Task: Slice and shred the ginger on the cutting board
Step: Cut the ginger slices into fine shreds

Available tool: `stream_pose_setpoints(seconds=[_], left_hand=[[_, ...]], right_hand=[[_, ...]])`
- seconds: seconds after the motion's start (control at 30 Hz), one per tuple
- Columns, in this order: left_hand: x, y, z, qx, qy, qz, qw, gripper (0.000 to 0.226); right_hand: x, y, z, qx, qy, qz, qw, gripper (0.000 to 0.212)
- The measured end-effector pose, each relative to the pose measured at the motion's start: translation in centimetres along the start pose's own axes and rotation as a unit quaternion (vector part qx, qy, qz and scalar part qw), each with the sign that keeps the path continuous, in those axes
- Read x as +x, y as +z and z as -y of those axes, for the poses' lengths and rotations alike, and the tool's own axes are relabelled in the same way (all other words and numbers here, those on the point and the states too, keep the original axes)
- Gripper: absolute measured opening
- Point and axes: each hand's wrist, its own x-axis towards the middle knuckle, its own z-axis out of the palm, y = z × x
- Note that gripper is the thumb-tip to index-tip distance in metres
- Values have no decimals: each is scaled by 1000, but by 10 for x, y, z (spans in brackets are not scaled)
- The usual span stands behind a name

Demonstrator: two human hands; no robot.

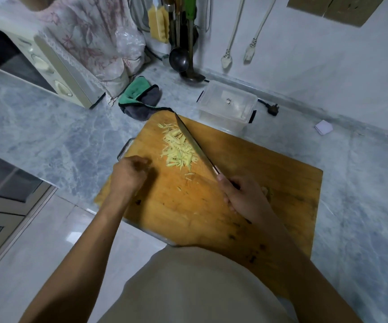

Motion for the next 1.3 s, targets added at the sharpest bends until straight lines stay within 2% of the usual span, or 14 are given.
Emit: stream_pose_setpoints(seconds=[0.13,0.27,0.4,0.53,0.6,0.63,0.7,0.77,0.83,0.9,1.03,1.1,1.23,1.3], left_hand=[[-32,0,37,108,-63,4,992,37],[-46,17,42,80,-89,-14,993,48],[-54,39,15,5,-82,-11,997,58],[-46,59,-4,-92,8,30,995,49],[-43,62,-6,-91,109,54,988,40],[-42,63,-5,-54,191,57,978,41],[-32,66,3,68,358,53,930,54],[-12,67,8,201,448,48,870,75],[9,67,3,283,458,59,840,86],[28,66,-8,309,466,59,827,86],[54,61,-24,305,421,28,854,74],[51,62,-26,275,433,23,858,71],[31,78,-24,304,537,57,785,79],[33,79,-22,327,533,42,779,76]], right_hand=[[0,11,-1,20,-11,22,999,56],[-2,18,1,31,-20,34,999,60],[-7,16,0,22,-24,34,999,62],[-12,5,0,15,-31,19,999,56],[-13,-2,-1,7,-32,6,999,56],[-15,-4,-2,4,-32,-1,999,57],[-16,-9,-5,8,-25,-15,1000,59],[-18,-12,-9,10,-20,-25,999,58],[-18,-13,-11,3,-21,-32,999,58],[-18,-14,-12,6,-18,-35,999,59],[-20,-15,-14,14,-15,-35,999,60],[-22,-15,-15,14,-9,-35,999,59],[-21,-13,-20,16,-4,-33,999,56],[-20,-12,-21,16,-2,-26,1000,56]])
